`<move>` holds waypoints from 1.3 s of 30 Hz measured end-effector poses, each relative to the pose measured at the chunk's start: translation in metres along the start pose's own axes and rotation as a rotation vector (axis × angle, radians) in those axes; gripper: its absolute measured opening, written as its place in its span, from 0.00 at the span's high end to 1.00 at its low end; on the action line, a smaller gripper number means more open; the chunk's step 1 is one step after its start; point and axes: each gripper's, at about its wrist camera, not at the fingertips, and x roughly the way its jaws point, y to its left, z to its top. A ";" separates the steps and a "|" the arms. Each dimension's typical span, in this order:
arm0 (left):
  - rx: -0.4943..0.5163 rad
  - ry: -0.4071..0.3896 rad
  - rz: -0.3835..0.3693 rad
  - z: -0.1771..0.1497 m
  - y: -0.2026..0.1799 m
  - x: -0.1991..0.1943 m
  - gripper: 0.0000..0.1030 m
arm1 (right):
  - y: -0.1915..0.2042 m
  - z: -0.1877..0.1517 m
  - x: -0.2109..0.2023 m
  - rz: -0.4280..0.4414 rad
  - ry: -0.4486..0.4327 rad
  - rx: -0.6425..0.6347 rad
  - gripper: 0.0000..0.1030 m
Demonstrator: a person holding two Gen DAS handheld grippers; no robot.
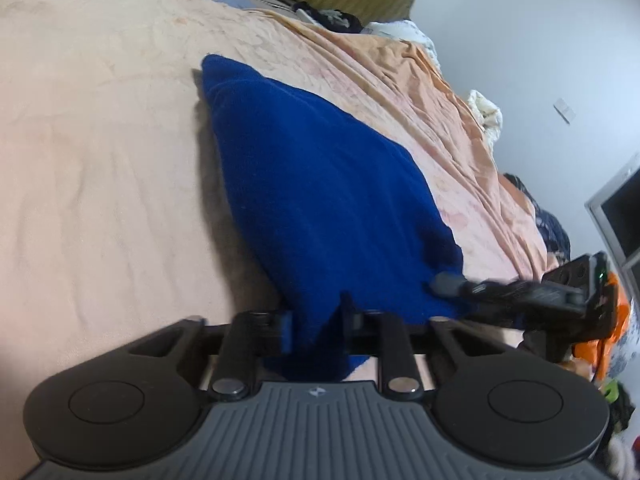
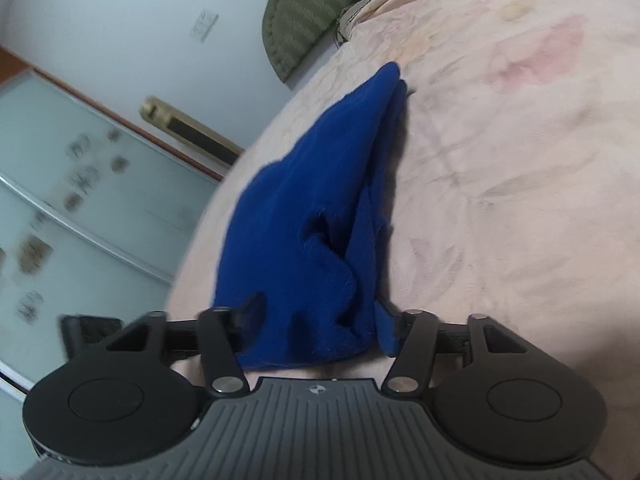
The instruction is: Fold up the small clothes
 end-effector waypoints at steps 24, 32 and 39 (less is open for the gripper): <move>0.138 -0.132 0.150 0.046 -0.017 -0.026 0.30 | 0.035 0.018 -0.027 -0.202 -0.174 -0.092 0.53; -0.069 -0.121 0.142 0.119 0.020 0.033 0.30 | 0.010 0.086 0.039 -0.308 -0.178 -0.077 0.54; -0.070 -0.054 0.113 0.137 0.024 0.075 0.83 | 0.011 0.098 0.062 -0.284 -0.176 -0.151 0.87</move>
